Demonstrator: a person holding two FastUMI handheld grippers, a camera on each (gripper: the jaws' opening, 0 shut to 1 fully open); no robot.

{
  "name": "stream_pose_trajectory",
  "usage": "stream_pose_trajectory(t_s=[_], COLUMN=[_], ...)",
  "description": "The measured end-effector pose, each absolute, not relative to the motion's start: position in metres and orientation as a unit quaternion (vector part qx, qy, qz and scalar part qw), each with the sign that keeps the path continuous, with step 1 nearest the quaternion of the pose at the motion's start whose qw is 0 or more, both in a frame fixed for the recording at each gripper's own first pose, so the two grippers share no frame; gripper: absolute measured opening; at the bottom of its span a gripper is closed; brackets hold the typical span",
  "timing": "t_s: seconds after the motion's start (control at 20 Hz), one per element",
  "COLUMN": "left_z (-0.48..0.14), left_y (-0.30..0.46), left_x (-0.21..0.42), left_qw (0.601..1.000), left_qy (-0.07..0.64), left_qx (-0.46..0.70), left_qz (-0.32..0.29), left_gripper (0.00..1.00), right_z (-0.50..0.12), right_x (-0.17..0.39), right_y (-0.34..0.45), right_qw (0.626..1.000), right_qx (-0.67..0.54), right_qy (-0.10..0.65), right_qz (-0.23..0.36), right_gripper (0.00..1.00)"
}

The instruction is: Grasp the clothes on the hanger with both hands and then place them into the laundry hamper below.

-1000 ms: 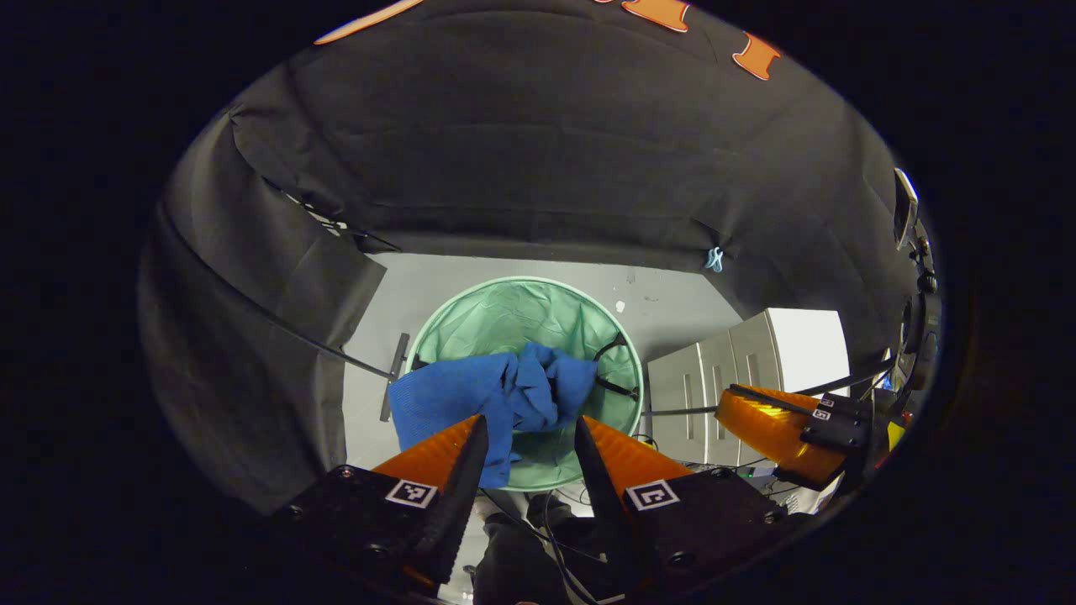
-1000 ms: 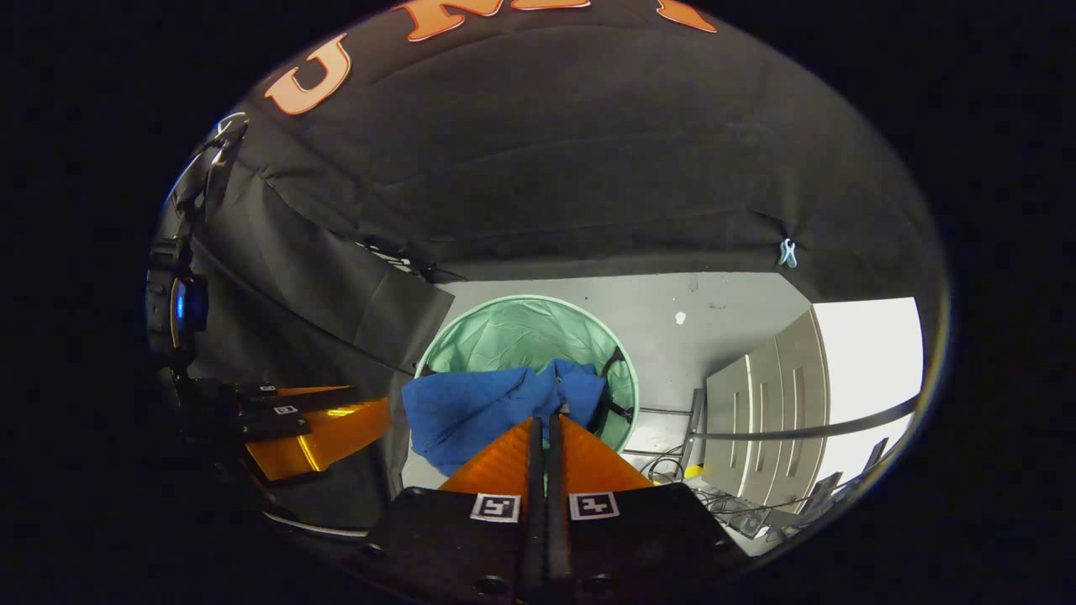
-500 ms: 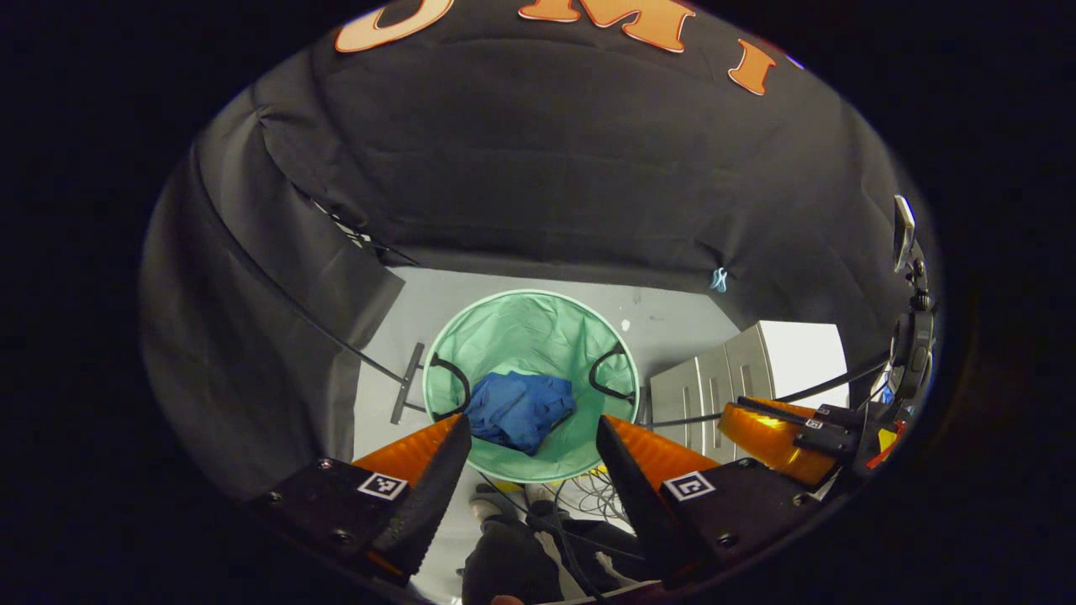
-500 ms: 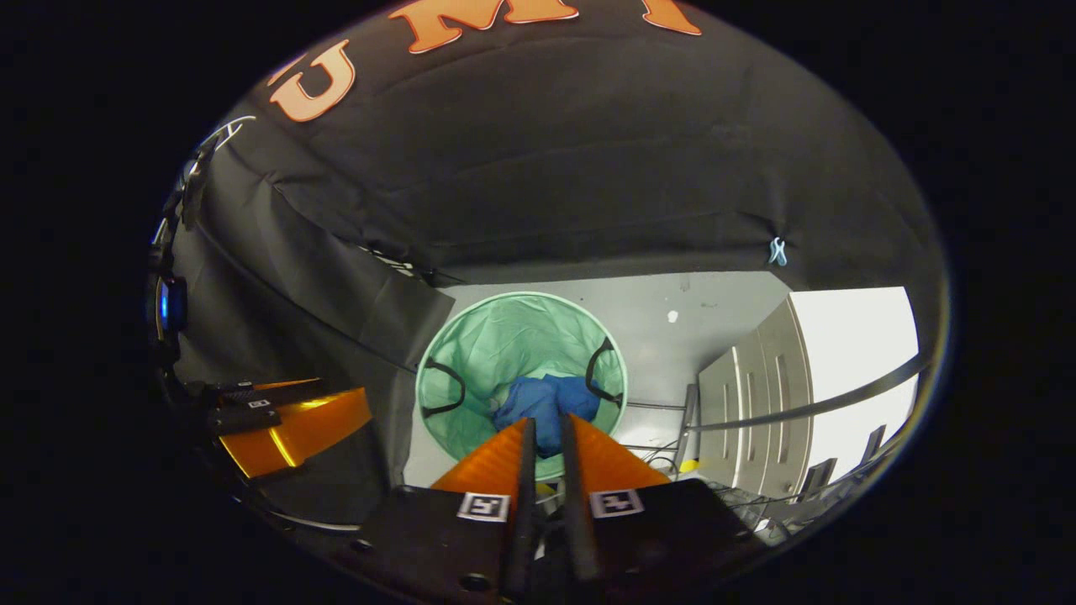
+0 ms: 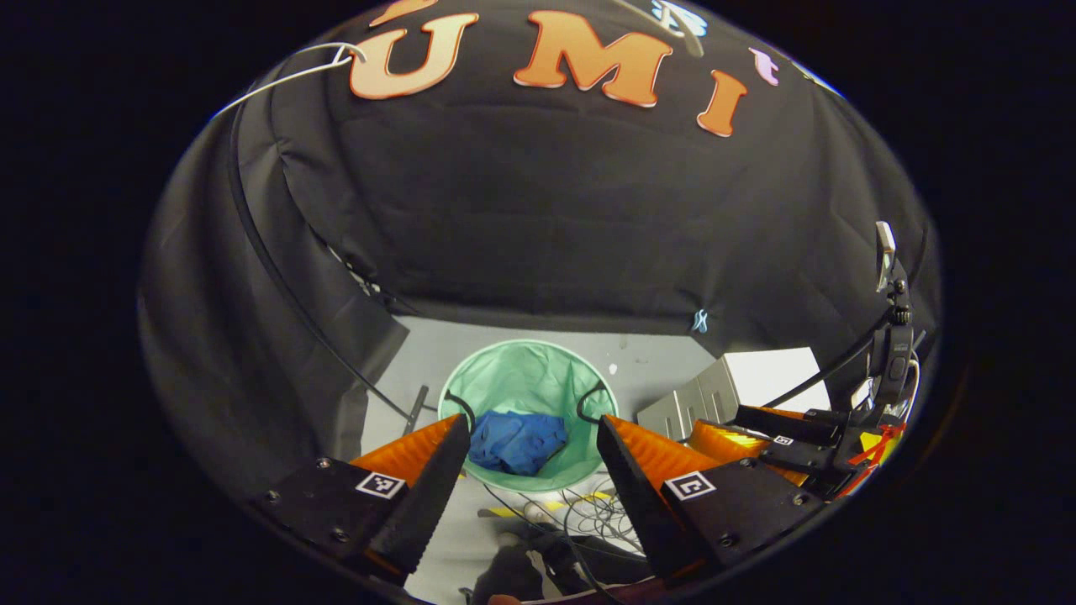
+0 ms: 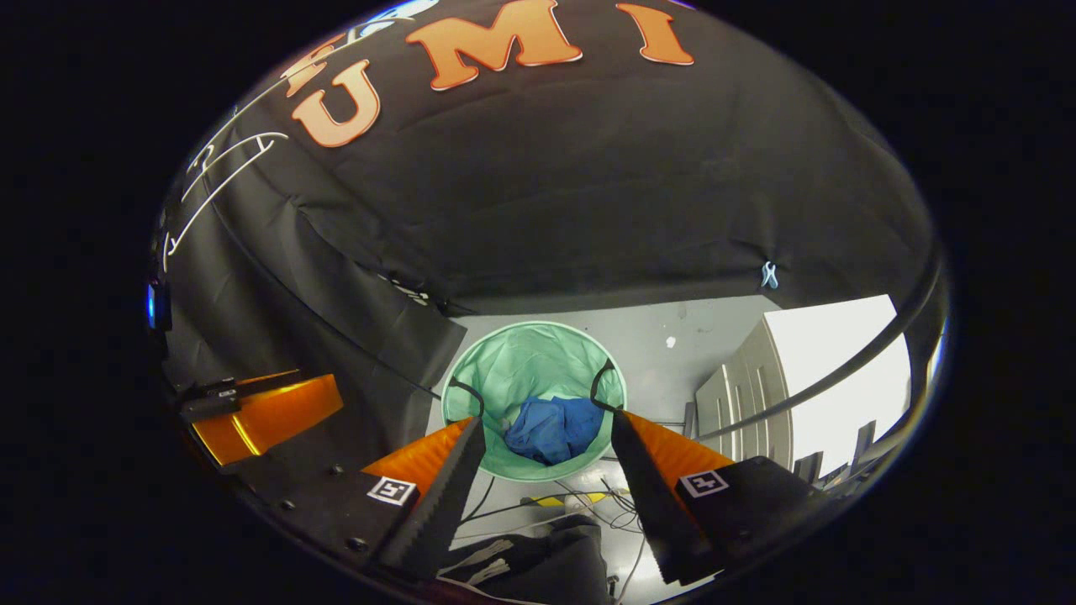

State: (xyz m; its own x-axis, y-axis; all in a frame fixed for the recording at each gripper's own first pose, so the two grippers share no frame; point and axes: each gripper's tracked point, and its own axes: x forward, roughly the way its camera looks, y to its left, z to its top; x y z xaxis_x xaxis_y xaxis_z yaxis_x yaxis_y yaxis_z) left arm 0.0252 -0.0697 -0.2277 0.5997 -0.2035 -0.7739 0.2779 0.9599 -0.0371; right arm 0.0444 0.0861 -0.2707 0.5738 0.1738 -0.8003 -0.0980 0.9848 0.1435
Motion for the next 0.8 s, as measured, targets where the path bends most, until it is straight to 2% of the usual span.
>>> stream_pose_trajectory(t_s=[0.05, 0.1, 0.45, 0.65, 0.8], left_z=[-0.212, -0.196, -0.080, -0.005, 0.027], left_y=[-0.066, -0.065, -0.051, -0.036, -0.019], left_x=[0.024, 0.021, -0.004, -0.020, -0.033], left_qw=[0.900, 0.906, 0.944, 0.962, 0.974], left_qy=[0.412, 0.398, 0.278, 0.201, 0.140], left_qx=[0.042, 0.038, 0.024, 0.015, 0.014], left_qz=[-0.138, -0.141, -0.176, -0.184, -0.180], left_gripper=[0.98, 0.97, 0.97, 0.96, 0.96], right_z=[-0.258, -0.243, -0.128, -0.072, -0.033], right_x=[0.041, 0.037, 0.002, -0.014, -0.026], right_y=[0.089, 0.092, 0.102, 0.103, 0.093], right_qw=[0.892, 0.899, 0.945, 0.964, 0.977], right_qx=[0.044, 0.045, 0.054, 0.061, 0.039], right_qy=[0.443, 0.428, 0.317, 0.251, 0.201], right_qz=[0.077, 0.075, 0.065, 0.061, 0.058], right_gripper=[0.90, 0.98, 0.98, 0.98, 1.00])
